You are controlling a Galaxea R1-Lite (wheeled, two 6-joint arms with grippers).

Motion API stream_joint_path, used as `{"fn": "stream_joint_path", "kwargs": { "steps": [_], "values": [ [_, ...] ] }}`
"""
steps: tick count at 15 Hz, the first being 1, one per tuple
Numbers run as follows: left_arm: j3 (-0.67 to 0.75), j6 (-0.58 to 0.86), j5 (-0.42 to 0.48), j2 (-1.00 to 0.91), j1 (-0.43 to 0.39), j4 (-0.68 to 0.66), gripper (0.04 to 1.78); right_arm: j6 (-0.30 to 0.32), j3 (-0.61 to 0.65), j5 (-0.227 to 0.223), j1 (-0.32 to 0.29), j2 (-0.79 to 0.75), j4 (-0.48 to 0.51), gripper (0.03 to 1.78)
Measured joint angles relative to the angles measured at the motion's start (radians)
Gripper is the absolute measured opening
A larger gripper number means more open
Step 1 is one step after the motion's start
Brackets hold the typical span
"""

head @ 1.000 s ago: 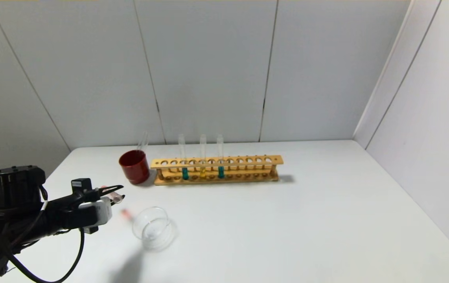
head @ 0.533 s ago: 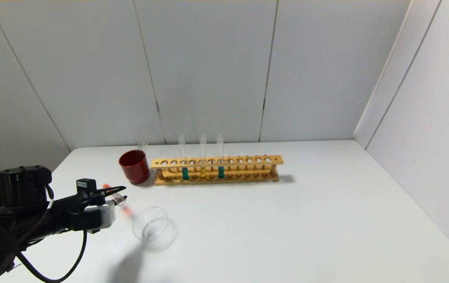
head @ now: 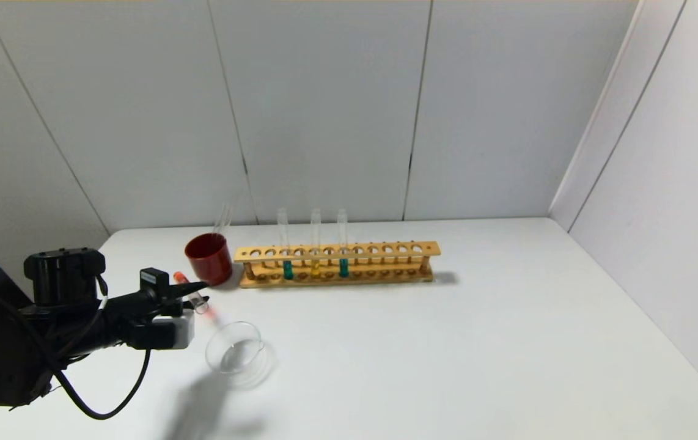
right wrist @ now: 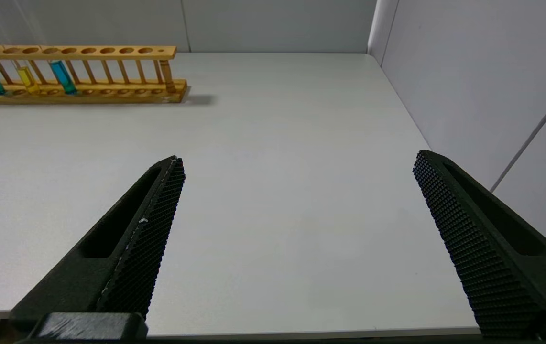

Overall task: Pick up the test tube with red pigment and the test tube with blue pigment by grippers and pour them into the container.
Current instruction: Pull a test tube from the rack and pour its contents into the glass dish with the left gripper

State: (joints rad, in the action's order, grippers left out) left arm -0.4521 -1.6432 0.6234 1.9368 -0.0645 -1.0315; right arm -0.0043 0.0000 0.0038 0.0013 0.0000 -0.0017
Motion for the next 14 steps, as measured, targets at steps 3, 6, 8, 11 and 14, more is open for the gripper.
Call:
{"fn": "stream_joint_path", "kwargs": {
  "steps": [3,6,8,11,14],
  "values": [
    [-0.007,-0.041,0.000,0.009,0.000,0.006,0.32,0.000,0.000,0.000,0.000,0.000,0.000,1.75],
    [-0.022,-0.092,-0.005,0.011,-0.006,0.022,0.32,0.000,0.000,0.000,0.000,0.000,0.000,1.75],
    [-0.027,-0.115,-0.006,0.012,-0.009,0.030,0.32,0.000,0.000,0.000,0.000,0.000,0.000,1.75],
    [-0.035,-0.138,-0.005,0.017,-0.001,0.044,0.32,0.000,0.000,0.000,0.000,0.000,0.000,1.75],
    [-0.056,-0.143,-0.006,0.020,0.019,0.046,0.32,0.000,0.000,0.000,0.000,0.000,0.000,1.75]
  ]
}}
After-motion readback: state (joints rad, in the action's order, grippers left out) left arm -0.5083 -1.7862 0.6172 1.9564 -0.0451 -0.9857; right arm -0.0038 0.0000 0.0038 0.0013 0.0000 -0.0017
